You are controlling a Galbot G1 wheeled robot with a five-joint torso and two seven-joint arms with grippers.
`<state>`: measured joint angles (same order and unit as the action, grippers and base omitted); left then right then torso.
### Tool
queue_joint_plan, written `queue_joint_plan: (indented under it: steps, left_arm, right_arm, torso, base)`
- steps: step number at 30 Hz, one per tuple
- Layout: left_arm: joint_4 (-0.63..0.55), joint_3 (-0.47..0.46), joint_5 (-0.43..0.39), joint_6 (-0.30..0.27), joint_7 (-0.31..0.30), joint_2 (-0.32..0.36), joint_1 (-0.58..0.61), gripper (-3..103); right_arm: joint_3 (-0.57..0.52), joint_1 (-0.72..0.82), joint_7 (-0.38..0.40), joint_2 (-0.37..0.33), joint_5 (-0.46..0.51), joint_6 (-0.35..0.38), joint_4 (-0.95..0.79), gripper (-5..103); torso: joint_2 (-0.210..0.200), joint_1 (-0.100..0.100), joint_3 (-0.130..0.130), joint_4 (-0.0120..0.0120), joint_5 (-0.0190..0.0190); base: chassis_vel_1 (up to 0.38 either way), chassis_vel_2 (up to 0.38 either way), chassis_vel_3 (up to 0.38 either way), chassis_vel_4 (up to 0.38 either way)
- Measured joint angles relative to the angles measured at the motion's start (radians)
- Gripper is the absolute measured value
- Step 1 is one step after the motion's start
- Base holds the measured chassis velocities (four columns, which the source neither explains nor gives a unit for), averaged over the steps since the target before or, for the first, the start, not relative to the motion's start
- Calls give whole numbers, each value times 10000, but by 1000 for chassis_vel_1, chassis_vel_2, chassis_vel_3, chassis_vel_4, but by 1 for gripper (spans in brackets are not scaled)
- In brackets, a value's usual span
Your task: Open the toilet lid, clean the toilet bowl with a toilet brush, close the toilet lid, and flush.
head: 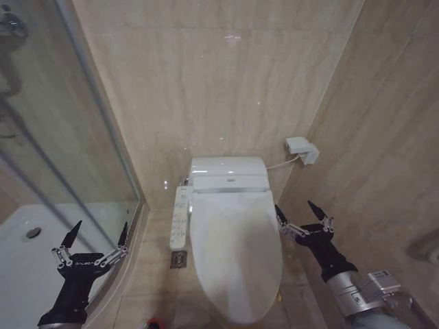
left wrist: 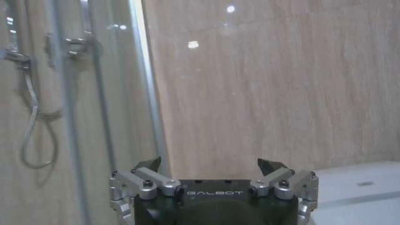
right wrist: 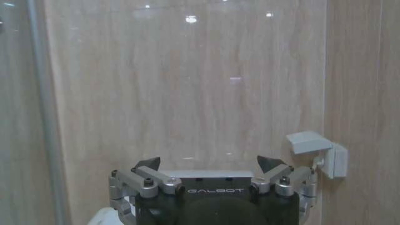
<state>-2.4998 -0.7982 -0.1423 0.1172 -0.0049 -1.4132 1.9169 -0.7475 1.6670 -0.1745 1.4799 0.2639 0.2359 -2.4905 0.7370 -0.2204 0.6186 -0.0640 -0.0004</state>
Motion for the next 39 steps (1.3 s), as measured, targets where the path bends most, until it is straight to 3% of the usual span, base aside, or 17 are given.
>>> queue_joint_plan:
  steps: [9, 24, 39]
  left_arm:
    - [0, -2, 0, -2, -1, -1, 3, 100]
    - [-2, 0, -1, -4, 0, -1, 1, 100]
    - [-5, 4, -1, -4, 1, -3, 2, 100]
  right_arm:
    - [1, 3, -1, 1, 0, 0, 0, 100]
    - [0, -1, 0, 0, 0, 1, 0, 100]
    - [-5, 0, 3, -2, 0, 1, 1, 100]
  torso:
    - [6, 8, -4, 3, -1]
    - [-3, -3, 0, 1, 2]
    - [-3, -3, 2, 2, 9]
  base:
    - [264, -26, -234, 25]
    - [-61, -16, 63, 16]
    - [-124, -143, 143, 130]
